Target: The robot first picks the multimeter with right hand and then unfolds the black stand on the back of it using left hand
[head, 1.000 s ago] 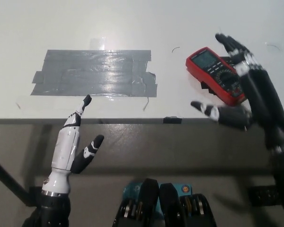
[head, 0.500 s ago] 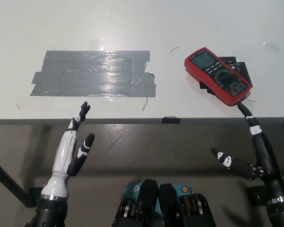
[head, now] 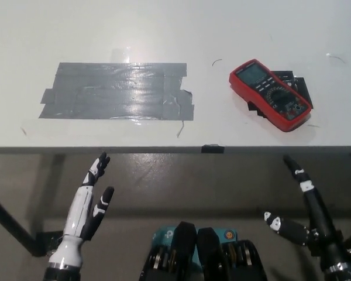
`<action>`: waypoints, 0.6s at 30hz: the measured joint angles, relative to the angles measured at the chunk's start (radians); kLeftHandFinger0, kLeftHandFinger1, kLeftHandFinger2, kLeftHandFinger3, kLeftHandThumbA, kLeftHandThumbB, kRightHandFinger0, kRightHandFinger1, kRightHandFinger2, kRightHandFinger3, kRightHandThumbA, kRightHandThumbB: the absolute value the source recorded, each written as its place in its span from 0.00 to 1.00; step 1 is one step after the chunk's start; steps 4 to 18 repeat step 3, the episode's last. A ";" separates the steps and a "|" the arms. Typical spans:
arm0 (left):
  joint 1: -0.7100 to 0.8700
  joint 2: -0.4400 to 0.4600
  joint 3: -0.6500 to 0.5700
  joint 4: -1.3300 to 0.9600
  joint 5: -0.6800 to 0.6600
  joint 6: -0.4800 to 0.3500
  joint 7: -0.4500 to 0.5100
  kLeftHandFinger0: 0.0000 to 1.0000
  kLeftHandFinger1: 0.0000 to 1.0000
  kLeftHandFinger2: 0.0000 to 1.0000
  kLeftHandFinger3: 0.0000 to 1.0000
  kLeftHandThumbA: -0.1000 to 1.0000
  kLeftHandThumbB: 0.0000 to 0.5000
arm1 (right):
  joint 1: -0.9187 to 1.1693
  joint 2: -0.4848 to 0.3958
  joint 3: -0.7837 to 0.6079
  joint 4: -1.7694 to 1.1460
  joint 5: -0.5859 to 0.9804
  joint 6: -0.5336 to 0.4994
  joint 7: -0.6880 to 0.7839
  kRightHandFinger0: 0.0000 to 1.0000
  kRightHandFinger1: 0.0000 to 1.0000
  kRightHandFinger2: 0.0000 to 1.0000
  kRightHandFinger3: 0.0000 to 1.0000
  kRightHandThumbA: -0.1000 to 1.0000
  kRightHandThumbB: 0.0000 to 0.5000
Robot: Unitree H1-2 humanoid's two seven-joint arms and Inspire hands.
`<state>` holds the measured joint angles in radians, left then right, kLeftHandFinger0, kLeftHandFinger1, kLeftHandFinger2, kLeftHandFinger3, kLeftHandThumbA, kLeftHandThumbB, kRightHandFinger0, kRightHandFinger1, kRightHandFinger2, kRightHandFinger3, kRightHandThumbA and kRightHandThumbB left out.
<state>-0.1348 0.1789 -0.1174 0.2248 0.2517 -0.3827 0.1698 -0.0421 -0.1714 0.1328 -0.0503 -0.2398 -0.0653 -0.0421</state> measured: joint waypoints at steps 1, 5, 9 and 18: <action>0.000 0.000 0.002 0.003 0.000 0.000 -0.003 1.00 1.00 1.00 1.00 1.00 0.96 | 0.001 0.001 0.000 0.003 0.000 -0.001 0.001 1.00 1.00 1.00 1.00 0.79 0.55; 0.000 0.000 0.005 0.010 -0.002 0.000 -0.008 1.00 1.00 1.00 1.00 1.00 0.95 | 0.001 0.001 0.000 0.009 0.001 -0.004 0.003 1.00 1.00 1.00 1.00 0.79 0.54; 0.000 0.000 0.005 0.010 -0.002 0.000 -0.008 1.00 1.00 1.00 1.00 1.00 0.95 | 0.001 0.001 0.000 0.009 0.001 -0.004 0.003 1.00 1.00 1.00 1.00 0.79 0.54; 0.000 0.000 0.005 0.010 -0.002 0.000 -0.008 1.00 1.00 1.00 1.00 1.00 0.95 | 0.001 0.001 0.000 0.009 0.001 -0.004 0.003 1.00 1.00 1.00 1.00 0.79 0.54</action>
